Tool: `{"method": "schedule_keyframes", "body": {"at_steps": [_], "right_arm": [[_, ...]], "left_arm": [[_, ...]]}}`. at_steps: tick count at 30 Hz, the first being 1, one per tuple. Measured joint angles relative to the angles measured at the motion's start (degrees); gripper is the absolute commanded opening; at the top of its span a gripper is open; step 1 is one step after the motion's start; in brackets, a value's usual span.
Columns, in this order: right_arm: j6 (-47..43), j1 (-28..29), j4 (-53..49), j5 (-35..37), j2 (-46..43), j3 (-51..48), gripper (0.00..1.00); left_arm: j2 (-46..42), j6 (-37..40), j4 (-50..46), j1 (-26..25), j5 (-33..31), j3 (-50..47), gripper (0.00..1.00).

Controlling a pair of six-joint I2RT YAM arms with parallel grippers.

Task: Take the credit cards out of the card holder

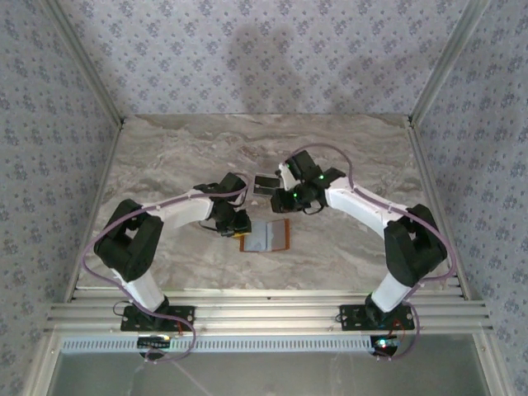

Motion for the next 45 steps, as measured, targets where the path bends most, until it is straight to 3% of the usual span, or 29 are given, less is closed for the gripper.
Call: {"method": "schedule_keyframes", "body": {"at_steps": [5, 16, 26, 45], "right_arm": [[7.04, 1.68, 3.45, -3.23, 0.07, -5.35, 0.24], [12.66, 6.93, 5.88, -3.32, 6.43, -2.03, 0.28], [14.62, 10.71, 5.49, -2.91, 13.0, 6.14, 0.32], [15.56, 11.78, 1.92, 0.33, 17.79, 7.82, 0.39]], "left_arm": [[0.5, -0.02, 0.07, -0.02, 0.0, 0.0, 0.24], [-1.38, -0.24, 1.92, 3.04, 0.44, -4.09, 0.22], [-6.88, -0.24, 2.91, 6.45, 0.98, -7.65, 0.22], [-7.39, -0.24, 3.65, 6.91, 2.16, -9.03, 0.22]]}}
